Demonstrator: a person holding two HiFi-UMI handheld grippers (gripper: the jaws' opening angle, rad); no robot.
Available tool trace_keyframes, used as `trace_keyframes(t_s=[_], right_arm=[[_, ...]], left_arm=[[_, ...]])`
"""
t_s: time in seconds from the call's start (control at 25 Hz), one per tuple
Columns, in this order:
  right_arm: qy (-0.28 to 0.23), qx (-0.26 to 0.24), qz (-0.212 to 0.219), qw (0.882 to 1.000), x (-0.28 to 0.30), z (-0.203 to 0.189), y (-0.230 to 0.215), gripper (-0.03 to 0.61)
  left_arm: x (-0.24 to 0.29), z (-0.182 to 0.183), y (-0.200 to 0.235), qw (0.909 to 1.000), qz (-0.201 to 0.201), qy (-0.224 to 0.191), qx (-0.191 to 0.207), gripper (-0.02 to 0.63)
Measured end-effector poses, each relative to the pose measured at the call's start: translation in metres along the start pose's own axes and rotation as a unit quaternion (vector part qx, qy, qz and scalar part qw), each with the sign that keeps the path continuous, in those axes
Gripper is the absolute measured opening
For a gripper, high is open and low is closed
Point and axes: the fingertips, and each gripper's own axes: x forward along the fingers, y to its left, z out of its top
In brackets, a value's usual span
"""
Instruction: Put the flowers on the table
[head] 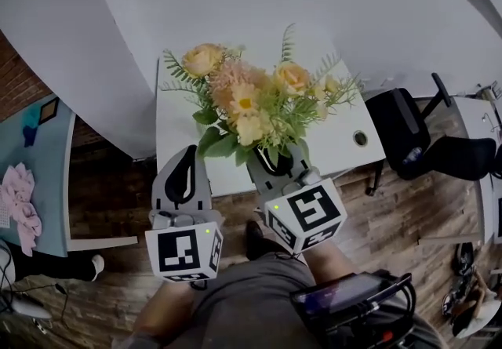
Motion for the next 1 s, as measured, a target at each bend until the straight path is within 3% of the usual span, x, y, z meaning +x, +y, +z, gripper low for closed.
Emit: trace_keyframes(t_s=[0.24, 0.56, 1.0], right_arm=[[0.002, -0.01, 0.067, 0.998, 0.067, 0.03, -0.014, 0.023], [-0.029, -0.027, 0.114, 0.993, 0.079, 0.036, -0.015, 0.023], [-0.031, -0.036, 0.123, 0.991, 0.084, 0.037, -0.019, 0.023]], left_arm=[[0.046, 0.023, 0.037, 0.9982, 0.059, -0.005, -0.005, 0.005], [0.049, 0.015, 0.036, 0.9947, 0.1, -0.023, 0.005, 0.005], [0.062, 0.013, 0.038, 0.9944, 0.102, -0.028, -0.009, 0.005]])
